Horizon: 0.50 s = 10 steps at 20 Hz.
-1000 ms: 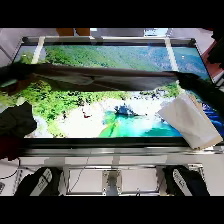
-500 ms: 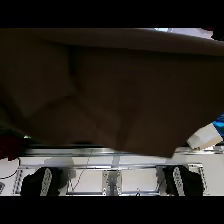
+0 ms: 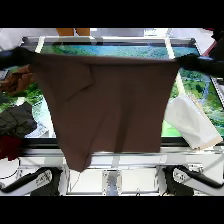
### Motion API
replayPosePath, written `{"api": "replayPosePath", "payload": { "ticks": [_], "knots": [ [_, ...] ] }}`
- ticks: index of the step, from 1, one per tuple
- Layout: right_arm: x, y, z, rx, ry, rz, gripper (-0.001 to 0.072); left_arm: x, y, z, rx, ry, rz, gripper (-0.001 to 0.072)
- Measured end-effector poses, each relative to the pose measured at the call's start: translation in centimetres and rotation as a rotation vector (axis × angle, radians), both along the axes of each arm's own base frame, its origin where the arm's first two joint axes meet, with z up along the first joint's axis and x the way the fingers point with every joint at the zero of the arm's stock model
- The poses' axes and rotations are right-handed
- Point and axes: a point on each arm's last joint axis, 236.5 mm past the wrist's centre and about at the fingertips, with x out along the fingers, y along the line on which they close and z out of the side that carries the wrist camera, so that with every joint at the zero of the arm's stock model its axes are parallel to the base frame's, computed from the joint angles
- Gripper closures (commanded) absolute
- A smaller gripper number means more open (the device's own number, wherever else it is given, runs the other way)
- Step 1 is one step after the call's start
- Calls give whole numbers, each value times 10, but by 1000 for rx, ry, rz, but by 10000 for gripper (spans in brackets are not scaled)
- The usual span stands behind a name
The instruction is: Fold the shirts.
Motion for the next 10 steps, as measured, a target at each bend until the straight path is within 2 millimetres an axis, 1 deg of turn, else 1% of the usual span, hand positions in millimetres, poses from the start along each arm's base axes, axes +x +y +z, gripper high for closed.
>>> {"api": "replayPosePath", "payload": {
  "ticks": [1,2,3,4,5,7,9,10],
  "knots": [
    [17,7,-32,5,44,4,686,20,-3,-26,-8,29,8,699],
    [30,13,-55,7,68,-2,686,37,-5,-54,-16,59,21,699],
    [43,18,-76,7,83,-13,687,50,-6,-76,-26,81,39,699],
    [51,20,-90,4,89,-27,687,62,-5,-93,-29,88,60,699],
    [60,19,-99,-2,84,-46,687,70,-3,-105,-29,90,78,699],
    [71,16,-107,-11,72,-71,687,79,2,-122,-15,97,102,699],
    [74,16,-109,-20,73,-65,686,80,6,-136,26,121,98,699],
    [73,17,-112,-25,83,-54,686,76,7,-145,57,151,82,698]
  ]
}}
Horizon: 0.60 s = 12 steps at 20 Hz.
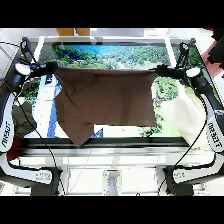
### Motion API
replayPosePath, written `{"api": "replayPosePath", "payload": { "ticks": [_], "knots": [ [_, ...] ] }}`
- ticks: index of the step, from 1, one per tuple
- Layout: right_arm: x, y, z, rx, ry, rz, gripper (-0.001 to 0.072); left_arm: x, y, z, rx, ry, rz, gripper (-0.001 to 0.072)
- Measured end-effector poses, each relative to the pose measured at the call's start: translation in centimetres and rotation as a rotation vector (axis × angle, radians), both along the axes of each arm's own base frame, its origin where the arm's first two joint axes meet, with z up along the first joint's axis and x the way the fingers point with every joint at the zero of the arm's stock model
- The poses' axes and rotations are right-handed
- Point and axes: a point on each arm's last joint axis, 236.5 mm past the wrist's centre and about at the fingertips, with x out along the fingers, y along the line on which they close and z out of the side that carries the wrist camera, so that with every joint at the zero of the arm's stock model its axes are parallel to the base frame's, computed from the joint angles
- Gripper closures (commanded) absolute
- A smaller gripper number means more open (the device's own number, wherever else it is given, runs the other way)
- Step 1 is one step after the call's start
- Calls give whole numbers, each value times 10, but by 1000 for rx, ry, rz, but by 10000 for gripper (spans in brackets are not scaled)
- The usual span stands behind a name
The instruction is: Fold the shirts.
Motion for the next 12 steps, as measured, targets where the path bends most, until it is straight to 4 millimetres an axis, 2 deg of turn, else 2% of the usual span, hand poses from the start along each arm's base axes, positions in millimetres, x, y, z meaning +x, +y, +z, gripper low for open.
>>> {"api": "replayPosePath", "payload": {
  "ticks": [3,6,8,12],
  "knots": [
    [-14,6,-18,-35,69,67,685,-23,8,-36,91,146,-40,698],
    [-35,12,-46,-51,167,119,685,-49,15,-69,148,280,-62,697],
    [-49,13,-68,-53,228,135,685,-61,14,-86,160,334,-69,697],
    [-66,11,-98,-55,291,122,685,-77,7,-110,170,398,-90,697]
  ]
}}
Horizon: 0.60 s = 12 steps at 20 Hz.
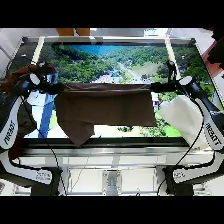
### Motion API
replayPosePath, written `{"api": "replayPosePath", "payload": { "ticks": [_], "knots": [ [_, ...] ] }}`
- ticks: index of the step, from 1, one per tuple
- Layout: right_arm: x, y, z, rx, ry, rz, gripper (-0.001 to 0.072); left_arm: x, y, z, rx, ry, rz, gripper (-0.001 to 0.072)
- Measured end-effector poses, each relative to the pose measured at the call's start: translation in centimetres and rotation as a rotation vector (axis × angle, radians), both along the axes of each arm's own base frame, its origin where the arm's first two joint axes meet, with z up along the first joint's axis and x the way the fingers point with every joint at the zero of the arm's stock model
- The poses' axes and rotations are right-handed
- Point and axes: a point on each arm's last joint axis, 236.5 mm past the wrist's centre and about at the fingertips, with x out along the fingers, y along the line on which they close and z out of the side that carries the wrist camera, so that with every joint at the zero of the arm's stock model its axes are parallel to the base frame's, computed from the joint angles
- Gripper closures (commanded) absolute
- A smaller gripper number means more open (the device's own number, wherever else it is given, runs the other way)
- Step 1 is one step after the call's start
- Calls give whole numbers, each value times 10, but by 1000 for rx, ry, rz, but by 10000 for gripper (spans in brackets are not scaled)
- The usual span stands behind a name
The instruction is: Fold the shirts.
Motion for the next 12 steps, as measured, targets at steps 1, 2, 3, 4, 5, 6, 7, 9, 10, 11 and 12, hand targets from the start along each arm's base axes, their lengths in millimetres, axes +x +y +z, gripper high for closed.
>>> {"api": "replayPosePath", "payload": {
  "ticks": [1,2,3,4,5,6,7,9,10,11,12],
  "knots": [
    [-3,0,-6,-1,11,-2,686,-2,-2,-4,-1,8,-3,697],
    [-5,-1,-11,-4,22,-4,685,-4,-4,-9,-2,18,-6,697],
    [-6,-2,-15,-3,27,-10,686,-7,-7,-14,-3,33,-10,697],
    [-8,-2,-19,-1,37,-16,686,-9,-8,-19,-5,42,-12,697],
    [-9,-2,-22,0,46,-16,686,-11,-10,-23,-6,50,-12,697],
    [-10,-2,-25,3,54,-19,686,-12,-10,-26,-8,60,-11,698],
    [-12,-1,-29,7,68,-19,686,-13,-10,-27,-10,63,-4,697],
    [-17,1,-37,15,98,-14,686,-15,-9,-31,-6,75,8,697],
    [-20,2,-40,16,114,-10,686,-15,-7,-32,-3,77,17,697],
    [-22,2,-44,18,128,-10,686,-16,-5,-33,3,82,26,697],
    [-25,1,-47,14,141,-10,686,-16,-3,-34,10,85,32,697]
  ]
}}
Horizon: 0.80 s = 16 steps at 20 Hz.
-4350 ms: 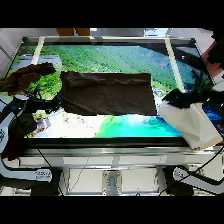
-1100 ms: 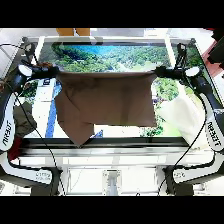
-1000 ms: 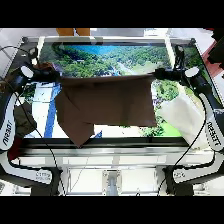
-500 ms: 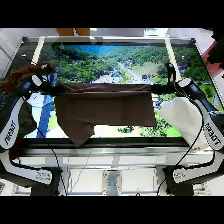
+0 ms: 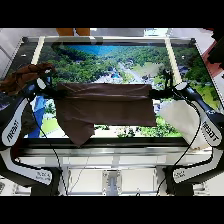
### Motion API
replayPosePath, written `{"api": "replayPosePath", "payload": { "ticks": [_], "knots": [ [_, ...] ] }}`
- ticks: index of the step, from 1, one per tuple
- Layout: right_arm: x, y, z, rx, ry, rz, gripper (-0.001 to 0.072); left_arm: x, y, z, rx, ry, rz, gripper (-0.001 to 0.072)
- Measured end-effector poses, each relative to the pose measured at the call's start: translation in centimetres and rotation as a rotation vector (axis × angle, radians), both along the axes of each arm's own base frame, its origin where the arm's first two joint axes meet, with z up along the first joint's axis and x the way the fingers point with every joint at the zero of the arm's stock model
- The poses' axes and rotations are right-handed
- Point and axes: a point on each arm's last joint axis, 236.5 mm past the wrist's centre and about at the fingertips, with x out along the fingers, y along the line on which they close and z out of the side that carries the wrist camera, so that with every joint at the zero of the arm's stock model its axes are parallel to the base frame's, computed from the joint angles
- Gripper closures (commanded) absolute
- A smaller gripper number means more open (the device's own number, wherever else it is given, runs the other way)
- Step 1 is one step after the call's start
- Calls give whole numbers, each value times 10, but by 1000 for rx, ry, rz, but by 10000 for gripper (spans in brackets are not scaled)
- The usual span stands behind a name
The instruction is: Fold the shirts.
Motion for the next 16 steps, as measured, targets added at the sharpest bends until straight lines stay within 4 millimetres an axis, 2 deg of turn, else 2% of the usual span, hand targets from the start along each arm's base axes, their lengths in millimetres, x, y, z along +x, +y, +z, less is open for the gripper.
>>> {"api": "replayPosePath", "payload": {
  "ticks": [3,4,5,6,7,9,12,14,16],
  "knots": [
    [-5,-2,-6,-9,31,-2,681,-1,3,-1,10,5,12,696],
    [-8,-2,-8,-10,44,1,649,-1,4,-1,13,5,11,614],
    [-10,-1,-9,-5,54,1,487,-2,4,-1,13,10,15,291],
    [-14,1,-9,4,71,5,331,-1,4,1,11,11,19,109],
    [-18,4,-8,19,88,10,330,1,4,6,8,5,26,93],
    [-24,11,4,51,99,18,330,8,4,30,6,-34,29,92],
    [-38,10,36,21,86,61,330,9,14,96,63,-136,14,92],
    [-49,-6,60,-69,65,70,321,-8,33,143,132,-195,23,92],
    [-56,-27,84,-174,29,46,321,-44,57,168,178,-205,66,92]
  ]
}}
